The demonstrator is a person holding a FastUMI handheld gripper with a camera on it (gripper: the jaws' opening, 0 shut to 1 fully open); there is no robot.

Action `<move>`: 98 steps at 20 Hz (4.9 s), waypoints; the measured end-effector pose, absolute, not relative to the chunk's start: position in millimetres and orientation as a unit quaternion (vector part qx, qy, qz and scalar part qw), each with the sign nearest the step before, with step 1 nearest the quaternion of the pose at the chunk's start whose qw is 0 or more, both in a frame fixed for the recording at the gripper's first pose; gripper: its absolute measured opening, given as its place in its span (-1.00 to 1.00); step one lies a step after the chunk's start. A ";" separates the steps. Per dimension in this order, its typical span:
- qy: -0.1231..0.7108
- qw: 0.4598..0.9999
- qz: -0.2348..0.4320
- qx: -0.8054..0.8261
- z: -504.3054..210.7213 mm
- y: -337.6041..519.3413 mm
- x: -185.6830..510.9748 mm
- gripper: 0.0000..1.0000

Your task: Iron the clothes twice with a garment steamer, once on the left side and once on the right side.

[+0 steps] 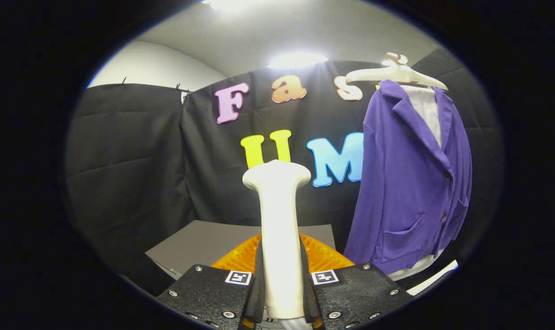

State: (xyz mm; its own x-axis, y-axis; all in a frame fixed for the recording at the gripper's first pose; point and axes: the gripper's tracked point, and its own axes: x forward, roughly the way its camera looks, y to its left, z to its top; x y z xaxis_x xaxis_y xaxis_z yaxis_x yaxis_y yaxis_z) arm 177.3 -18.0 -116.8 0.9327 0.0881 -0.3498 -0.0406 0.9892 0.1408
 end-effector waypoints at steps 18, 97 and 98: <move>0.112 0.986 -0.118 0.038 -38.5 -174.5 144.0 -0.35; 0.312 0.925 -0.213 0.046 -353.6 -252.1 83.2 -0.34; 0.315 0.923 -0.214 0.049 -355.3 -252.0 81.8 -0.34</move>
State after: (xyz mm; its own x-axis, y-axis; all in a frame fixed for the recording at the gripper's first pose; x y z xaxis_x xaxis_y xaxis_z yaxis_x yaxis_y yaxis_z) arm 81.8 -252.0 -355.3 0.7101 -0.3646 -0.6023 0.4264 0.9034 -0.0441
